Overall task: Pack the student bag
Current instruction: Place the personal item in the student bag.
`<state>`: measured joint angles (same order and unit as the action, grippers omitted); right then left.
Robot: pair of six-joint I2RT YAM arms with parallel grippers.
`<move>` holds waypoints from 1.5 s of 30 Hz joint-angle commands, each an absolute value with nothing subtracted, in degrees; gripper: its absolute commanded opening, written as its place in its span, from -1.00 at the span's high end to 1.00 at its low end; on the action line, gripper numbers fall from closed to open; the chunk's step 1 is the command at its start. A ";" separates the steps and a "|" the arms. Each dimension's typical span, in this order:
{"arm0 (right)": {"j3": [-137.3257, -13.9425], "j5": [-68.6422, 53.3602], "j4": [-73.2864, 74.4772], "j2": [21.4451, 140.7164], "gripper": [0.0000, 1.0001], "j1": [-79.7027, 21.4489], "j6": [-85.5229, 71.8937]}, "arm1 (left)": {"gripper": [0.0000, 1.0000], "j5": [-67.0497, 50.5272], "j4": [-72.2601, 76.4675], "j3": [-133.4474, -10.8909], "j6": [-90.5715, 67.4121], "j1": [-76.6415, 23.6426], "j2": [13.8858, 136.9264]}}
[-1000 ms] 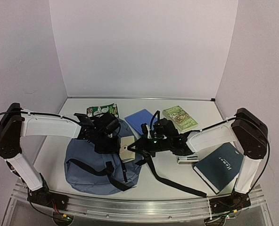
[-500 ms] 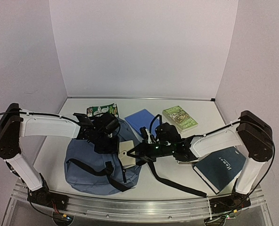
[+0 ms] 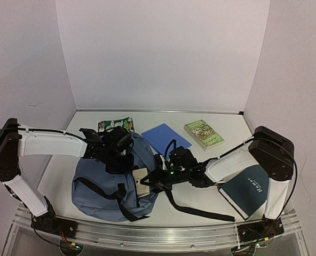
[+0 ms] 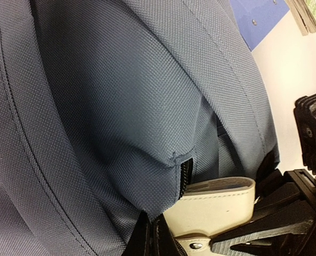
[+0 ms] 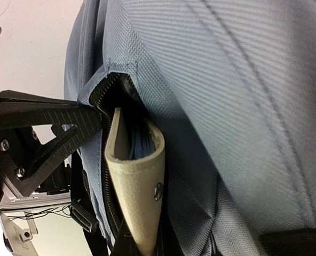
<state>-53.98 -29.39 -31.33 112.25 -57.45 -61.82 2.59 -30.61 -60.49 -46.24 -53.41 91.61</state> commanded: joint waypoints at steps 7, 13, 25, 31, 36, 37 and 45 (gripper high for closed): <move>-59.03 -28.79 -40.78 118.98 1.00 -58.93 -68.63 | 1.00 -3.21 -19.57 -61.30 -45.63 -53.36 88.70; -62.20 -25.50 -41.58 120.57 1.00 -60.57 -68.06 | 1.00 -4.86 -16.79 -60.12 -47.11 -53.39 89.12; -58.79 -13.97 -24.56 110.50 0.15 -61.00 -58.16 | 0.99 -0.53 -21.74 -59.83 -47.82 -53.27 86.13; -58.88 -14.16 -22.24 110.16 0.41 -61.20 -57.43 | 0.99 -0.53 -22.06 -60.40 -47.39 -53.26 86.61; -59.13 -14.77 -22.12 111.10 0.72 -61.68 -57.26 | 1.00 -0.54 -22.20 -60.63 -47.30 -53.26 86.75; -59.48 -15.16 -22.12 111.45 0.76 -61.73 -57.06 | 1.00 -0.53 -22.28 -60.61 -47.26 -53.26 86.79; -65.69 -18.33 -24.70 115.40 0.89 -63.29 -55.50 | 1.00 -2.55 -20.85 -60.58 -46.98 -53.26 87.87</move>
